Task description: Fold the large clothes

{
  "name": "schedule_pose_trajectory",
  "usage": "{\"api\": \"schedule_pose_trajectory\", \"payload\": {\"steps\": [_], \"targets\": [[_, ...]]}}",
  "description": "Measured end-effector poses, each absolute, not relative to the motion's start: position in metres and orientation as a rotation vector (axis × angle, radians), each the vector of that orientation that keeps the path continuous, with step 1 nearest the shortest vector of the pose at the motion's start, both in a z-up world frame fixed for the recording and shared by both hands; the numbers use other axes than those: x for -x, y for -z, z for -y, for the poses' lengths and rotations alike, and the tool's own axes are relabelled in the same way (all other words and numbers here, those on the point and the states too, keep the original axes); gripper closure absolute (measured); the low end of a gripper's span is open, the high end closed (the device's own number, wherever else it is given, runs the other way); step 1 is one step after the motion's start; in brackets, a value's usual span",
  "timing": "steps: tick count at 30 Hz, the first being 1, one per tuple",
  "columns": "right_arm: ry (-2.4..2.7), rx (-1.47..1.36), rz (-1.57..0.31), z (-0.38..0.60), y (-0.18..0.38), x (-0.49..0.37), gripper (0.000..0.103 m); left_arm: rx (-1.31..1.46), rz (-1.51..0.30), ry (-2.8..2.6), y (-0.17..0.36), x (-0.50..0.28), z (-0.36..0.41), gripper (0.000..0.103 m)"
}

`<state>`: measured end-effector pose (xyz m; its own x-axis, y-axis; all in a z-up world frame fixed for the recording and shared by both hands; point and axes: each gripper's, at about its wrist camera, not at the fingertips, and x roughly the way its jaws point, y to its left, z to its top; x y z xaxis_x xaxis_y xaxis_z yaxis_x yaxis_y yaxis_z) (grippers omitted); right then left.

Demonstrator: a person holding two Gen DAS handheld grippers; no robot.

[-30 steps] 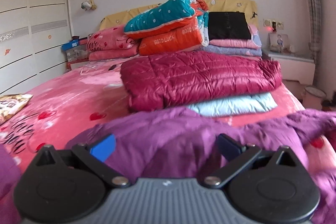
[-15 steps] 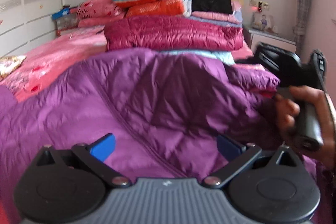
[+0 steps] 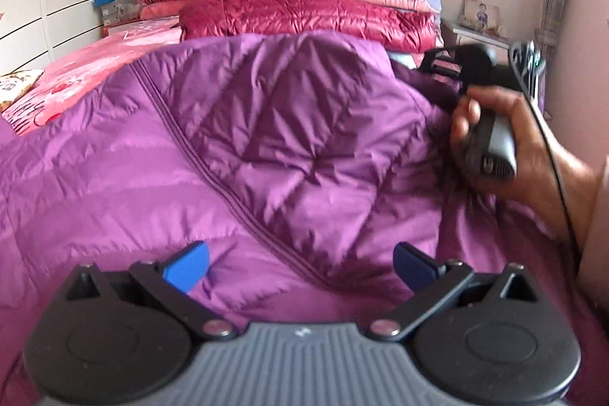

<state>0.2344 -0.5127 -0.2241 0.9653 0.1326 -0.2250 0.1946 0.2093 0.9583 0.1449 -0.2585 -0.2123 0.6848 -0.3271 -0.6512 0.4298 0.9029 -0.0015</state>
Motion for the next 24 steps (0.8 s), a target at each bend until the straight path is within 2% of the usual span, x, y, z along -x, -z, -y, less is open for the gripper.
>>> {"api": "schedule_pose_trajectory", "payload": {"steps": [2,9,14,18,20,21,22,23,24], "targets": [[0.062,-1.279,-0.247,0.515,0.206,-0.232,0.09,-0.162,-0.697,0.428,0.216,-0.14,0.259,0.001],[0.164,-0.829,-0.021,0.519,0.12,-0.209,0.095,-0.155,-0.715,0.483,0.221,-0.131,0.262,0.001],[0.334,-0.748,-0.16,0.534,0.151,-0.218,0.095,-0.156,-0.736,0.545,0.223,-0.123,0.266,0.001],[0.375,-0.798,-0.267,0.537,0.172,-0.224,0.092,-0.141,-0.751,0.57,0.221,-0.12,0.264,0.001],[0.386,-0.795,-0.277,0.535,0.169,-0.222,0.078,-0.093,-0.768,0.577,0.215,-0.122,0.258,0.001],[0.385,-0.803,-0.291,0.536,0.168,-0.222,0.074,-0.069,-0.771,0.578,0.212,-0.124,0.255,0.001],[0.381,-0.819,-0.302,0.537,0.168,-0.219,0.056,-0.048,-0.769,0.575,0.207,-0.124,0.251,0.001],[0.385,-0.842,-0.308,0.537,0.17,-0.217,0.033,-0.037,-0.763,0.57,0.201,-0.122,0.248,0.001],[0.392,-0.877,-0.308,0.539,0.169,-0.213,0.027,-0.029,-0.753,0.566,0.197,-0.123,0.246,0.001]]}}
